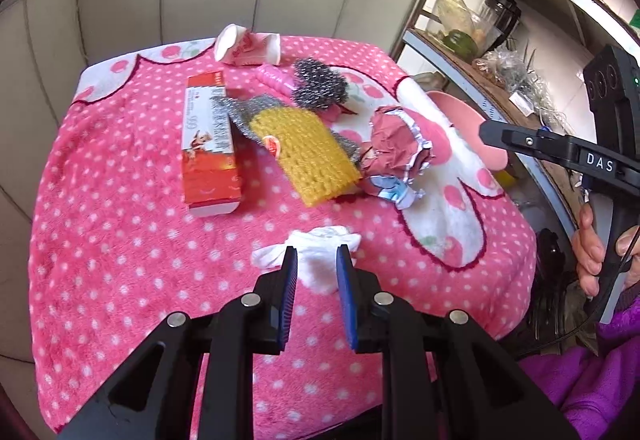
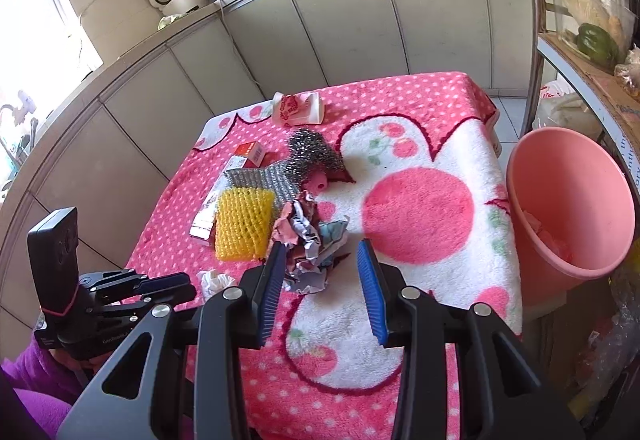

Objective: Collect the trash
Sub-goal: 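Move both open tools back over the trash on the table, then grasp the white tissue with the left tool while the right tool grasps another yellow foam net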

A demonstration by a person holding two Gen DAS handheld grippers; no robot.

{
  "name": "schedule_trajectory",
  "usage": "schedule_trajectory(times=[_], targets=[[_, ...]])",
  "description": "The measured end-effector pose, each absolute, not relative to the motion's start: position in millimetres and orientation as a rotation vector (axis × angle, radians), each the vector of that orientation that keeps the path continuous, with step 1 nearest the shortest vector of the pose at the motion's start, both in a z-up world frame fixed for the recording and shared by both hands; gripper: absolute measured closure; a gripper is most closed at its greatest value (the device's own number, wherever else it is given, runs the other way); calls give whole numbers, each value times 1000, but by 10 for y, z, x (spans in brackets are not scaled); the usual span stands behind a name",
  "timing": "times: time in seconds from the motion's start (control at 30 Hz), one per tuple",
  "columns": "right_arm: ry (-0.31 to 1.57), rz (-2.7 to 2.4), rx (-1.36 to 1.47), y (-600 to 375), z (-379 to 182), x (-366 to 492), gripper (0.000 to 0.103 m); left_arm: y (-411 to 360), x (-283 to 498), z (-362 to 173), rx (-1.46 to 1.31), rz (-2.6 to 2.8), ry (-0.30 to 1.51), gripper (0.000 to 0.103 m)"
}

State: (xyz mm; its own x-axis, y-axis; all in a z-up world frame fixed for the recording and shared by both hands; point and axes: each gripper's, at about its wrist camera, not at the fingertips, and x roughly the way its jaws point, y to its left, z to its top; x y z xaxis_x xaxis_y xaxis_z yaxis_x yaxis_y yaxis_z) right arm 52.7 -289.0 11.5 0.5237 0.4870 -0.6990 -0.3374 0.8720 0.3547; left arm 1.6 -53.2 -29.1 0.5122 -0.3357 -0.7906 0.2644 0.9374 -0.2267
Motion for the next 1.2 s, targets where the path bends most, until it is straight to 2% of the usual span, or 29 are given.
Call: schedule_trajectory(times=[0.27, 0.43, 0.5, 0.57, 0.63, 1.2], targets=[[899, 560, 109, -2576, 193, 522, 65, -564, 97, -554, -33, -329, 1038, 83], [910, 598, 84, -2397, 189, 525, 65, -506, 102, -570, -78, -348, 1012, 83], [921, 613, 77, -2311, 172, 528, 65, -508, 83, -564, -82, -374, 1000, 89], [931, 623, 65, -2243, 154, 525, 65, -498, 62, -546, -88, -389, 982, 100], [938, 633, 48, -2171, 140, 522, 65, -458, 39, -507, -85, -378, 959, 101], [981, 587, -88, -1428, -194, 796, 65, 194, -179, -310, -183, -258, 887, 101]])
